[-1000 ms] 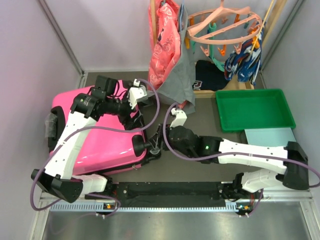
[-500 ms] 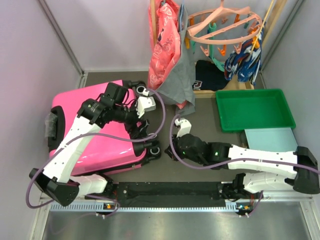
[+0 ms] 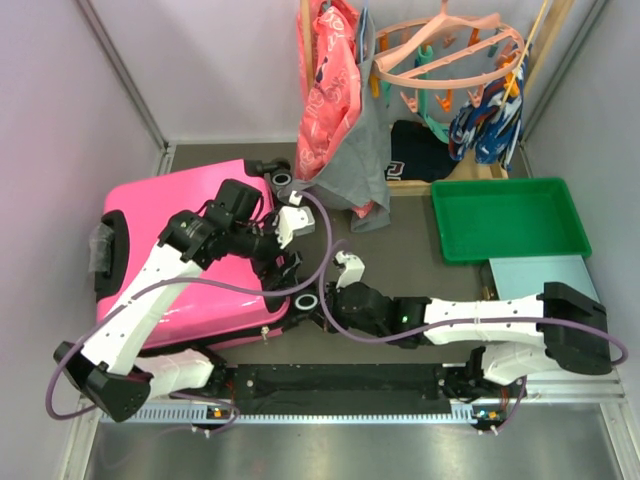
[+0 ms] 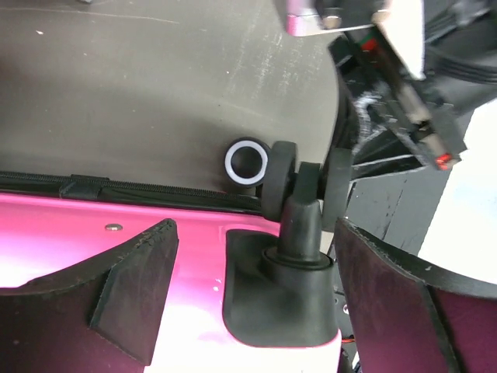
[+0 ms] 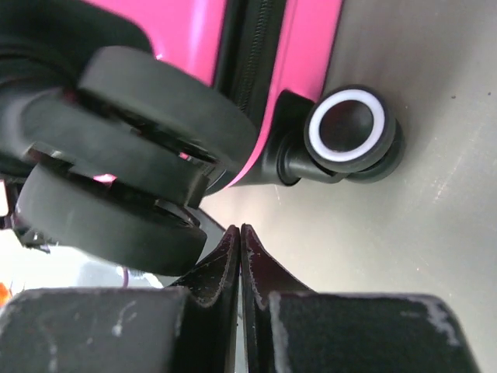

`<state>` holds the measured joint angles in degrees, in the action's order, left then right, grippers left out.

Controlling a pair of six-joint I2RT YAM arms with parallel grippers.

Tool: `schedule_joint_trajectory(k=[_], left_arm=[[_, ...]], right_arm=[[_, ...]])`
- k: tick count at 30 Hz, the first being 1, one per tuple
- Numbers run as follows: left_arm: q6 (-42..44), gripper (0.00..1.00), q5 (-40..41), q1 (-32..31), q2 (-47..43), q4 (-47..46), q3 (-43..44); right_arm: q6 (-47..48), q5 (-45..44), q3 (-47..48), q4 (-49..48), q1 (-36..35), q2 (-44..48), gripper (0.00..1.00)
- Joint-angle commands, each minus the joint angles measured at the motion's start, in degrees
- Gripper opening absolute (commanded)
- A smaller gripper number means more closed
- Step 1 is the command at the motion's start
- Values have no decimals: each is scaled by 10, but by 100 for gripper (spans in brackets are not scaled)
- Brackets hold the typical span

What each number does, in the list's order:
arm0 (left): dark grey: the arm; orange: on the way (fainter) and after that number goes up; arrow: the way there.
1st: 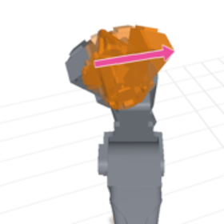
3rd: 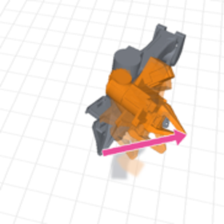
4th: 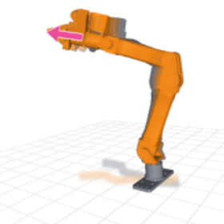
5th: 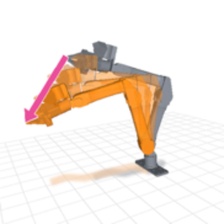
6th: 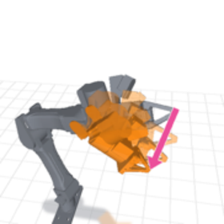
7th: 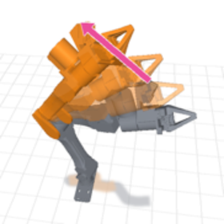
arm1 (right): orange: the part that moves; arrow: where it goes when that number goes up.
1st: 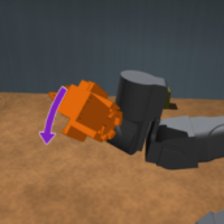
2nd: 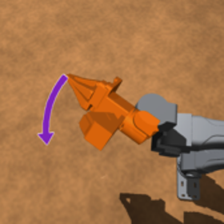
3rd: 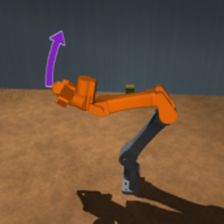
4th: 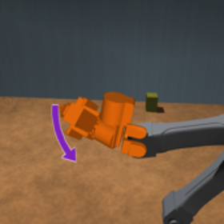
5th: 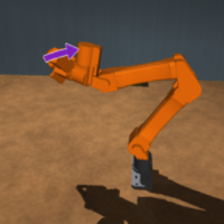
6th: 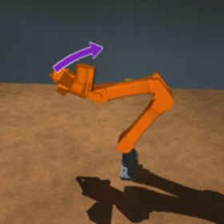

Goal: Open, take out, and arrange the luggage

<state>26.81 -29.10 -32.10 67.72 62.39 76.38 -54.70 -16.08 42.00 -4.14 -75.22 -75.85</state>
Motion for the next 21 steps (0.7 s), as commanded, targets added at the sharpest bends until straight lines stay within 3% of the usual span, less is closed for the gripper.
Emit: schedule_joint_trajectory(k=[1,7,14,21], left_arm=[[-7,87,-6,-3,-25,-22,-4],[11,98,-7,-8,-21,-14,-18],[21,98,16,-24,2,-16,-13],[19,99,77,-96,5,-24,-40]], right_arm=[[-43,-18,12,-106,12,-10,0],[-59,-4,22,-111,53,-21,0],[-33,14,62,-119,69,-40,0],[-39,15,56,-111,69,-40,0]])
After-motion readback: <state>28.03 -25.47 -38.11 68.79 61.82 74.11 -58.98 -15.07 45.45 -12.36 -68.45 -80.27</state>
